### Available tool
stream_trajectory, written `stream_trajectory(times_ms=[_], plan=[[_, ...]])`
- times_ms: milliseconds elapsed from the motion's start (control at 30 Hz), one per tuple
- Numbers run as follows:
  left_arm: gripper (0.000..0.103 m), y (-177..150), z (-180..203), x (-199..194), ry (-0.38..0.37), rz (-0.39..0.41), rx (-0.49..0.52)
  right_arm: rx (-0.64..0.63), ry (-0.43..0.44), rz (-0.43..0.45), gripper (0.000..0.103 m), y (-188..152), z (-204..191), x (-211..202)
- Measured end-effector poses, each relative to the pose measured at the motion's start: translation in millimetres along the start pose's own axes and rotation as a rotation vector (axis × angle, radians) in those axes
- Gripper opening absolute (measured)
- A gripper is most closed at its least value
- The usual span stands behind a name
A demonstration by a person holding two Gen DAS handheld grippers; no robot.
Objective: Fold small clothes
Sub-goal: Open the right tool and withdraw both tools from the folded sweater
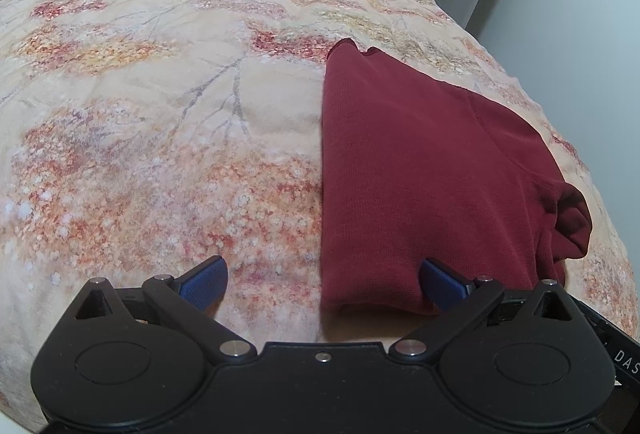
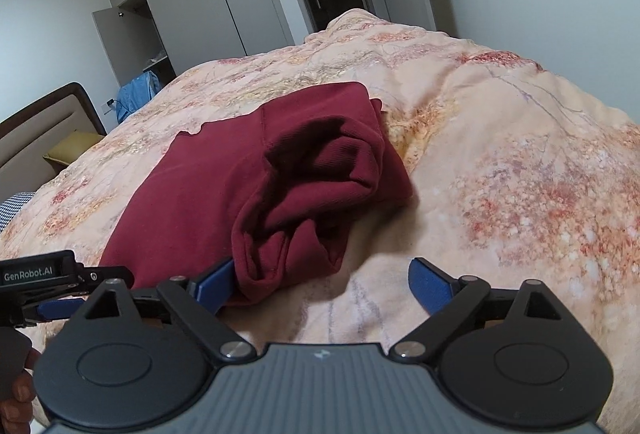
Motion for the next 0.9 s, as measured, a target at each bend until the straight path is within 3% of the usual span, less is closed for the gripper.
stream_trajectory(times_ms=[900], plan=[[0.102, 0.8, 0.9, 3.8, 0.011, -0.016, 0.004, 0.006, 0.001, -0.013, 0.103, 0.4, 3.7, 4.6]])
Point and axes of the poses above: each gripper's, at about its wrist camera, not at the fingertips, and x roughly the way its jaws point, z to its right, y to its top, the point moved 2 cm from there along x, roughly the way its jaws point, and after that the axes turned 15 degrees about -x, right-handed, at the moved point
